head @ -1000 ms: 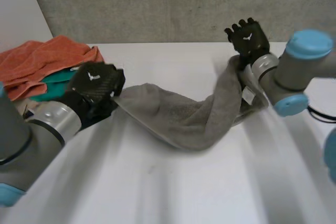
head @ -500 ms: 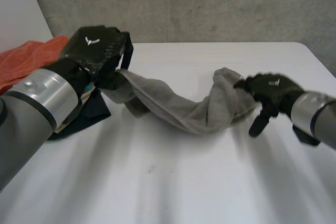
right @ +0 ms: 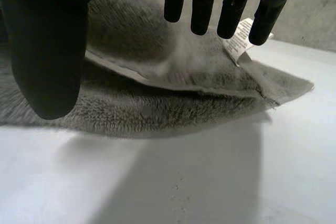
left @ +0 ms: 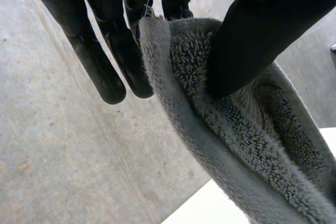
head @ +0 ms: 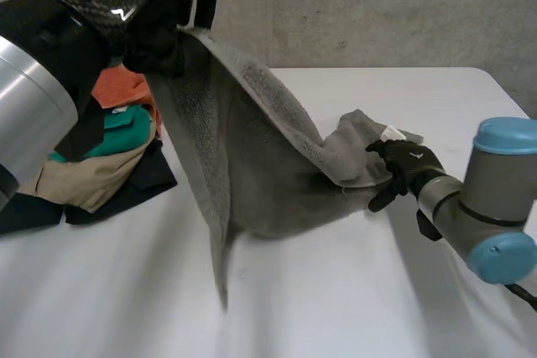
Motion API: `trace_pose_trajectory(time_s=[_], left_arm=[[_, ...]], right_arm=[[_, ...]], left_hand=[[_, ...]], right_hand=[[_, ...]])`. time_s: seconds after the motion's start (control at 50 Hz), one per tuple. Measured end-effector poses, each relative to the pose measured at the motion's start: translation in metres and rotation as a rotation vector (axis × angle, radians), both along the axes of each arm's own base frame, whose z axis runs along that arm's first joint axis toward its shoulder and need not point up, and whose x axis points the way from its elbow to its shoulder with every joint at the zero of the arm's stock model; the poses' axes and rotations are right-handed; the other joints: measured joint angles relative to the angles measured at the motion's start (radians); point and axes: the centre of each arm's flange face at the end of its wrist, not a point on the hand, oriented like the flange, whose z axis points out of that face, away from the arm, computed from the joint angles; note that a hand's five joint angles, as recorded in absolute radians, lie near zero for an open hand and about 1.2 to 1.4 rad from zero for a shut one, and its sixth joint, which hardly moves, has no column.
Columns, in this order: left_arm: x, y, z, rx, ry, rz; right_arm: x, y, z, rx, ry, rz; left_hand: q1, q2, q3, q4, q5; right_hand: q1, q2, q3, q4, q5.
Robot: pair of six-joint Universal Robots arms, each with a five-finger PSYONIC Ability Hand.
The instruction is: Fold the laundry.
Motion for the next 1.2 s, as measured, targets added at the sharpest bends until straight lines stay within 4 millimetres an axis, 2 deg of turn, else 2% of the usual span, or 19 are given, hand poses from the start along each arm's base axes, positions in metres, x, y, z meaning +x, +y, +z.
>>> trace_pose_trajectory(time_s=[0.18,0.28,0.38,0.46,0.48,0.5,0.58,0.64,0.66,0.68,0.78,0.86,0.9,0.98,1.02,1.04,1.1,1.16,1.2], left_arm=[[0.002,0.007,0.012,-0.02,0.021,-0.002],[0.005,0.011,0.017,-0.029,0.031,0.001],[0.012,0.014,0.023,-0.042,0.046,0.017],[0.018,0.014,0.026,-0.052,0.055,0.041],[0.021,0.013,0.027,-0.057,0.059,0.055],[0.023,0.013,0.027,-0.058,0.06,0.06],[0.035,0.006,0.031,-0.076,0.071,0.116],[0.042,-0.002,0.031,-0.078,0.068,0.149],[0.048,-0.01,0.028,-0.072,0.059,0.175],[0.051,-0.014,0.025,-0.067,0.054,0.188],[0.068,-0.048,-0.001,0.009,0.003,0.256],[0.078,-0.078,-0.036,0.125,-0.041,0.275],[0.079,-0.091,-0.053,0.182,-0.058,0.27],[0.075,-0.11,-0.082,0.267,-0.083,0.25],[0.067,-0.127,-0.102,0.305,-0.097,0.237],[0.067,-0.129,-0.104,0.306,-0.098,0.236],[0.054,-0.159,-0.129,0.301,-0.102,0.233],[0.044,-0.185,-0.143,0.254,-0.092,0.234],[0.034,-0.207,-0.149,0.182,-0.074,0.234]], right_arm=[[0.021,-0.003,-0.01,0.036,-0.017,0.03],[0.032,-0.009,-0.013,-0.005,-0.034,0.05],[0.037,-0.023,-0.013,-0.062,-0.033,0.045],[0.029,-0.036,0.0,-0.107,-0.02,0.009],[0.021,-0.043,0.013,-0.139,-0.017,-0.014],[0.02,-0.044,0.016,-0.146,-0.017,-0.018],[-0.008,-0.059,0.071,-0.264,0.002,-0.06],[-0.022,-0.059,0.103,-0.325,0.045,-0.042],[-0.033,-0.055,0.128,-0.367,0.096,-0.019],[-0.038,-0.053,0.138,-0.385,0.12,-0.008],[-0.07,-0.026,0.211,-0.509,0.307,0.031],[-0.088,-0.008,0.248,-0.576,0.406,0.021],[-0.092,-0.003,0.255,-0.586,0.436,0.02],[-0.093,0.001,0.253,-0.563,0.479,0.045],[-0.087,-0.001,0.236,-0.513,0.512,0.097],[-0.086,-0.001,0.234,-0.509,0.514,0.101],[-0.074,-0.011,0.202,-0.438,0.555,0.164],[-0.066,-0.026,0.18,-0.417,0.573,0.171],[-0.059,-0.045,0.165,-0.433,0.58,0.142]], left_hand=[[0.0,0.001,0.0,0.0,0.0],[0.0,0.001,0.0,0.0,0.0],[0.0,0.001,0.0,0.0,0.0],[0.0,0.001,0.0,0.0,0.0],[0.0,0.001,0.0,0.0,0.0],[0.0,0.001,0.0,0.0,0.0],[0.0,0.001,0.004,0.0,0.0],[0.0,0.001,0.005,0.001,0.0],[0.0,0.001,0.005,0.001,0.0],[0.0,0.002,0.005,0.002,0.0],[0.0,0.002,0.005,0.004,0.0],[0.0,0.003,0.005,0.004,0.0],[0.0,0.003,0.005,0.004,0.0],[0.0,0.003,0.005,0.004,0.0],[0.0,0.003,0.005,0.004,0.0],[0.0,0.003,0.005,0.004,0.0],[0.0,0.003,0.005,0.004,0.0],[0.0,0.003,0.005,0.004,0.0],[0.0,0.003,0.005,0.004,0.0]], right_hand=[[0.121,0.1,0.112,0.111,0.12],[0.346,0.341,0.332,0.333,0.33],[0.816,0.827,0.809,0.814,0.813],[0.823,0.868,0.868,0.879,0.851],[0.823,0.868,0.869,0.881,0.851],[0.823,0.868,0.869,0.881,0.851],[0.823,0.868,0.869,0.881,0.851],[0.823,0.868,0.869,0.881,0.851],[0.823,0.868,0.869,0.881,0.851],[0.823,0.868,0.869,0.881,0.851],[0.823,0.868,0.869,0.881,0.851],[0.823,0.868,0.869,0.881,0.851],[0.823,0.868,0.869,0.881,0.851],[0.823,0.868,0.869,0.881,0.851],[0.823,0.868,0.869,0.881,0.852],[0.823,0.868,0.869,0.881,0.854],[0.823,0.868,0.869,0.881,0.864],[0.823,0.868,0.869,0.882,0.864],[0.823,0.869,0.87,0.882,0.864]])
